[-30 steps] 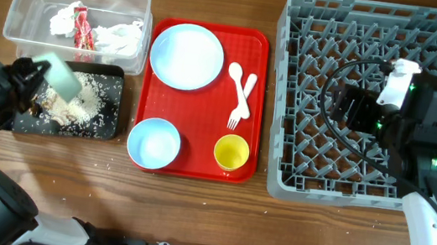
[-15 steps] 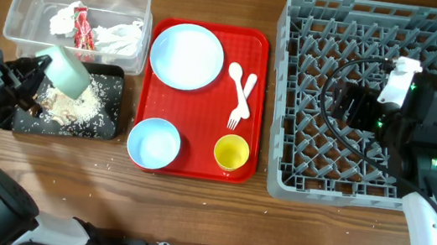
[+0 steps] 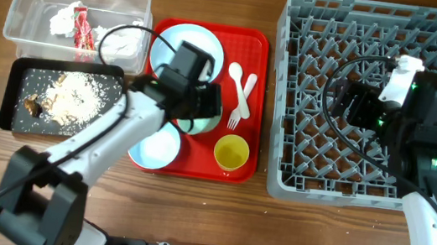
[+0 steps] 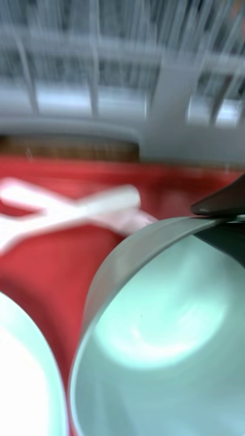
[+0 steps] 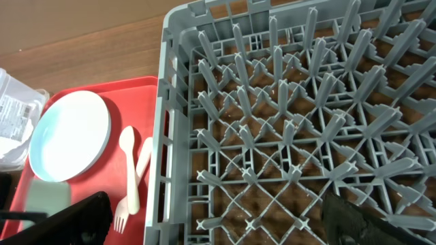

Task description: Sort waste into correct bins and load items into the dishwasher rack

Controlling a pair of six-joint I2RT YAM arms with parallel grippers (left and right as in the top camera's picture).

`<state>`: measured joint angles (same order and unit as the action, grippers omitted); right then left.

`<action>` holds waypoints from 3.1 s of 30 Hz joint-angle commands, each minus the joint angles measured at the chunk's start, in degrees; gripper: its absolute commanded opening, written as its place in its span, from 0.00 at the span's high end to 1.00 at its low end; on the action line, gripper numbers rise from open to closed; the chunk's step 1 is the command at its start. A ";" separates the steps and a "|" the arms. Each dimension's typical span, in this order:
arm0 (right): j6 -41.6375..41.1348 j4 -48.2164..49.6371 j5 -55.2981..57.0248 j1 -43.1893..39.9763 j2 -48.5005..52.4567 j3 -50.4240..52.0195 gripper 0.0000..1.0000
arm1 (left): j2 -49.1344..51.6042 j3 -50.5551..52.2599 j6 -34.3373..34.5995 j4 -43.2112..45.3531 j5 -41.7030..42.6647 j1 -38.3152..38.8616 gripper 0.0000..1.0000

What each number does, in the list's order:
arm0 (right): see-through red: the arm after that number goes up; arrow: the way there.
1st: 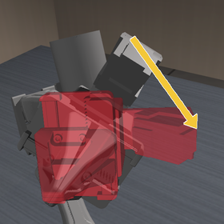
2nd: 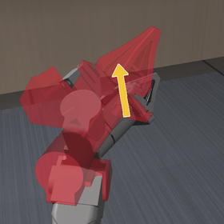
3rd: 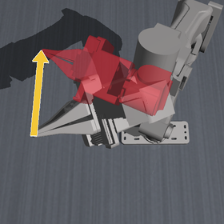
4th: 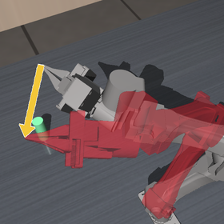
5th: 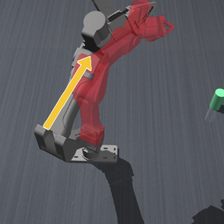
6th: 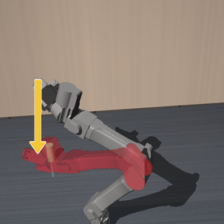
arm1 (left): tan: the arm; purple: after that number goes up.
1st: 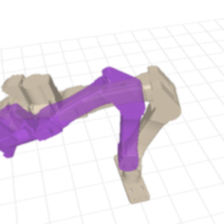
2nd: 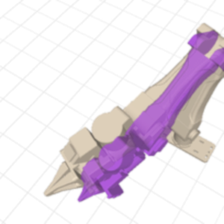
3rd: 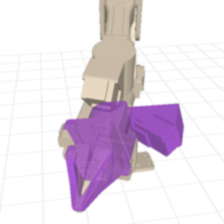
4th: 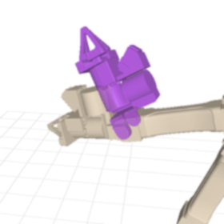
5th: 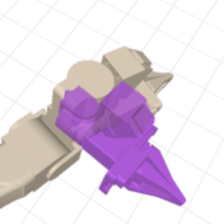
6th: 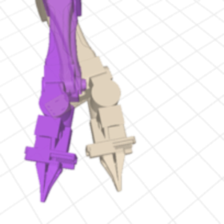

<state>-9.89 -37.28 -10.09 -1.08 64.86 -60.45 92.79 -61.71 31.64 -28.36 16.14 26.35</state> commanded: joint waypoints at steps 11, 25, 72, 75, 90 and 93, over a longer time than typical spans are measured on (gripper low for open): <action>-0.76 -0.02 -0.61 -0.11 -0.46 -0.94 0.00 | -1.16 -9.68 -11.96 -17.42 -2.19 4.57 0.32; -0.76 0.42 -7.65 -0.11 3.82 -0.96 0.01 | 8.33 -6.80 -8.13 -17.92 -1.64 8.98 0.96; -8.35 -33.09 6.93 14.05 12.55 -6.40 0.34 | -0.15 -10.25 -10.43 -13.09 -2.75 -17.40 0.29; -8.72 -33.29 8.13 14.60 20.46 -6.23 0.34 | -0.15 -10.25 -10.43 -13.73 -2.75 -17.40 0.29; -3.52 -32.83 -2.08 16.37 26.51 -33.51 0.00 | -0.15 -10.25 -10.43 -14.99 -2.99 -17.42 0.00; -3.85 -24.24 -15.26 16.68 26.77 -33.14 0.00 | -0.15 -10.25 -10.14 -15.21 -2.91 -17.40 0.00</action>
<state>-14.83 -64.71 -13.52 15.14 91.57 -93.14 93.21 -71.42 21.69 -43.42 13.74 8.93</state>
